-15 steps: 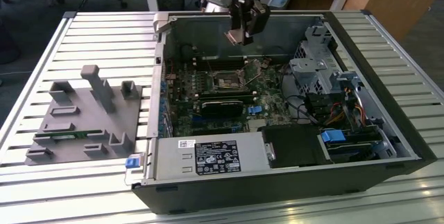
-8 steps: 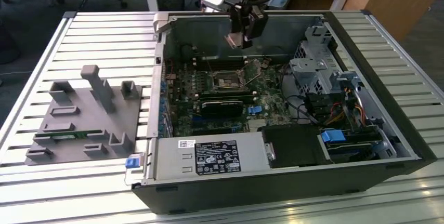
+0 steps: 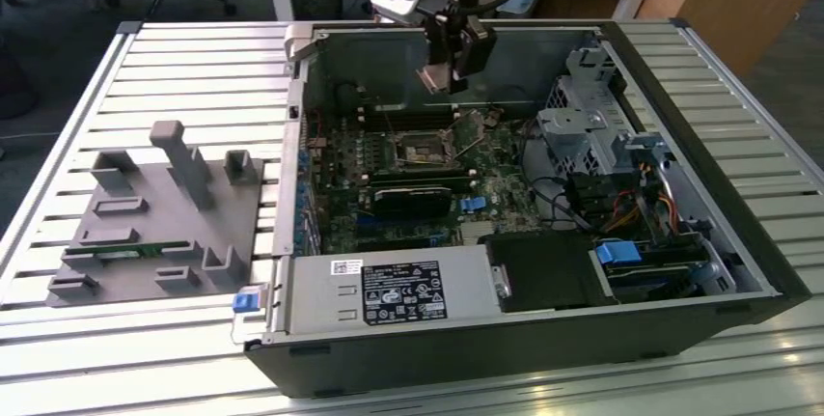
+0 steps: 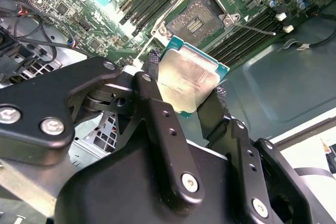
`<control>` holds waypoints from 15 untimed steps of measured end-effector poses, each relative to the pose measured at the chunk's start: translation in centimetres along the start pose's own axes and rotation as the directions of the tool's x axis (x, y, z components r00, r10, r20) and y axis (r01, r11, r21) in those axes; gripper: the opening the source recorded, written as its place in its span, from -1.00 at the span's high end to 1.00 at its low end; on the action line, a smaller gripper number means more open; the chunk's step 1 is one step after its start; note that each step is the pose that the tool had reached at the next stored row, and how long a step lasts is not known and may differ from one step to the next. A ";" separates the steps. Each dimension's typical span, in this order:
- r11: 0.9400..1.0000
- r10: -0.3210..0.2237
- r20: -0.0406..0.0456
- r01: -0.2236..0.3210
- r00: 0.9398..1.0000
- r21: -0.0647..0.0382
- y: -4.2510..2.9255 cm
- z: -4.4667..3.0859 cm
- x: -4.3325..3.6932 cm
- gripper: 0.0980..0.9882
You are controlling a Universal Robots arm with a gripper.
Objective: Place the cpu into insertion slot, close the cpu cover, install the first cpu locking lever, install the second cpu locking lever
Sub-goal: 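Place the cpu into insertion slot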
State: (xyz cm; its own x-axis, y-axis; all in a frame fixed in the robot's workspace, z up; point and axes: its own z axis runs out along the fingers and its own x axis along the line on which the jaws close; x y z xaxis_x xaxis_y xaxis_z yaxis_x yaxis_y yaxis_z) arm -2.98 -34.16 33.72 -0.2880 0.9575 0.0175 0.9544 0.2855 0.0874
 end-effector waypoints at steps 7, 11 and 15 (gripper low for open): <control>1.000 0.006 0.001 -0.006 1.000 0.000 -0.01 0.09 0.00 0.00; 0.999 0.039 0.004 -0.039 0.999 -0.001 -0.02 0.15 0.00 0.00; 0.996 0.091 0.008 -0.091 0.996 -0.002 -0.02 0.22 0.01 0.00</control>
State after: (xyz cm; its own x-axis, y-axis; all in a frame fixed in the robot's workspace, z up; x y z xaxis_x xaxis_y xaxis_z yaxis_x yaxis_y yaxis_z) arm -2.98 -34.15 33.50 -0.1993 0.9798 0.0172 0.9765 0.1971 0.0874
